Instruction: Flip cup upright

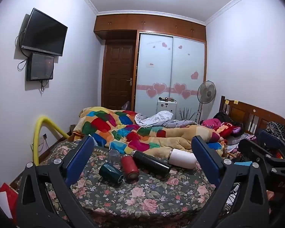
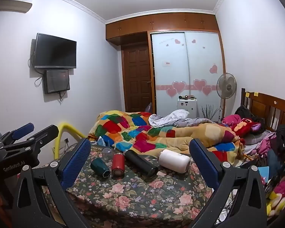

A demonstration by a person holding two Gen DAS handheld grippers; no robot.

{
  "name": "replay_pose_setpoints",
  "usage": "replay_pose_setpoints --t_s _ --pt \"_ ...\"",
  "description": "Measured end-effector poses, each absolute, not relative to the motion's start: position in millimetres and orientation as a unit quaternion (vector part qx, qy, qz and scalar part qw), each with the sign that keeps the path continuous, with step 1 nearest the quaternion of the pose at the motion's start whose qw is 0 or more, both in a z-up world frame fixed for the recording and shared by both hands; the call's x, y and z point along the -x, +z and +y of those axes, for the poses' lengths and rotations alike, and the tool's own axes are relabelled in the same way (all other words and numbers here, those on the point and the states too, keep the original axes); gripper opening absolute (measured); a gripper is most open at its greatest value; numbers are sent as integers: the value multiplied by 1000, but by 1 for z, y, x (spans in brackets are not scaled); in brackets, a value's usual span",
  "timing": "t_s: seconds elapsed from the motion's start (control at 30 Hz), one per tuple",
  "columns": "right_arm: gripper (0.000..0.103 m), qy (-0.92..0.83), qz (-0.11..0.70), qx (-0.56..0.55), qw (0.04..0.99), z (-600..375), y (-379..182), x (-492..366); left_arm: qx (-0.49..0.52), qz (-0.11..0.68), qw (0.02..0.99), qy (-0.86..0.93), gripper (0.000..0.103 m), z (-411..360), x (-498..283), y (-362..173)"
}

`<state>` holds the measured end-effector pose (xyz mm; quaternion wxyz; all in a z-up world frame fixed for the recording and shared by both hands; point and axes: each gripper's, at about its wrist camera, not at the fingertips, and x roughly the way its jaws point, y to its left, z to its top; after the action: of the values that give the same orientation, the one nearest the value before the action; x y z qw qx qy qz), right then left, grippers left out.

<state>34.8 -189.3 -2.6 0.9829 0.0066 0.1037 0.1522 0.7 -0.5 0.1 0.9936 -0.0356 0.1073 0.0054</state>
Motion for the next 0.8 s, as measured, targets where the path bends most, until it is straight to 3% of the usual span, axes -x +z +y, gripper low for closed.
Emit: replay_pose_setpoints --t_s 0.8 --pt "103 153 116 -3 981 -187 -3 -35 35 95 995 12 103 -3 -1 -5"
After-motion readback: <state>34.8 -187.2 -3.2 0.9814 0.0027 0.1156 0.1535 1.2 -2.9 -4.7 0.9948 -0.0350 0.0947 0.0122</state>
